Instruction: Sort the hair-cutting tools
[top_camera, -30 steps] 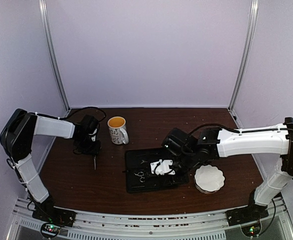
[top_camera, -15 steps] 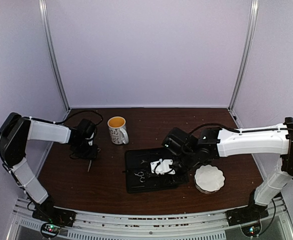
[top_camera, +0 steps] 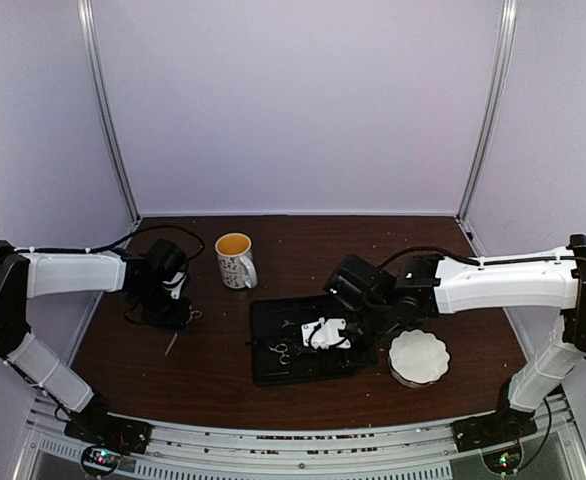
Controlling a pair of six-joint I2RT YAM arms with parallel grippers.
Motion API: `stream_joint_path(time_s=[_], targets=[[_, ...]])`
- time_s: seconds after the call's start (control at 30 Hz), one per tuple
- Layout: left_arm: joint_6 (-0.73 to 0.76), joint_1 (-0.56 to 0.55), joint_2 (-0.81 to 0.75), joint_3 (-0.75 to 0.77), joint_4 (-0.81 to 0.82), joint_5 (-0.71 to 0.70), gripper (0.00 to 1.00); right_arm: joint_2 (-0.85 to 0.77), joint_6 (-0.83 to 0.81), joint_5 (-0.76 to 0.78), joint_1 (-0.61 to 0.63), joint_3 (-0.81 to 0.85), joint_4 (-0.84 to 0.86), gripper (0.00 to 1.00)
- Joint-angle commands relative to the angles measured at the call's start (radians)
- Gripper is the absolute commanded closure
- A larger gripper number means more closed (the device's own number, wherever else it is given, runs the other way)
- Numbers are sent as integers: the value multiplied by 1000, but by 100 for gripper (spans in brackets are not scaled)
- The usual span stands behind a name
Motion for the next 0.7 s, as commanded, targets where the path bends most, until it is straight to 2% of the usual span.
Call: stream_joint_path(time_s=[0.0, 0.2, 0.37, 0.5, 0.67], targets=[[88, -37, -90, 7, -73, 67, 100, -10, -1, -2, -9, 17, -7, 61], [207, -115, -146, 13, -51, 118, 100, 6, 3, -21, -22, 29, -16, 61], [287, -181, -145, -10, 42, 263, 100, -15, 6, -41, -48, 24, -27, 61], [336, -269, -136, 9, 95, 308, 100, -79, -5, -79, -110, -23, -19, 61], [378, -347, -52, 112, 99, 334, 100, -135, 7, -152, -245, -60, -17, 61]])
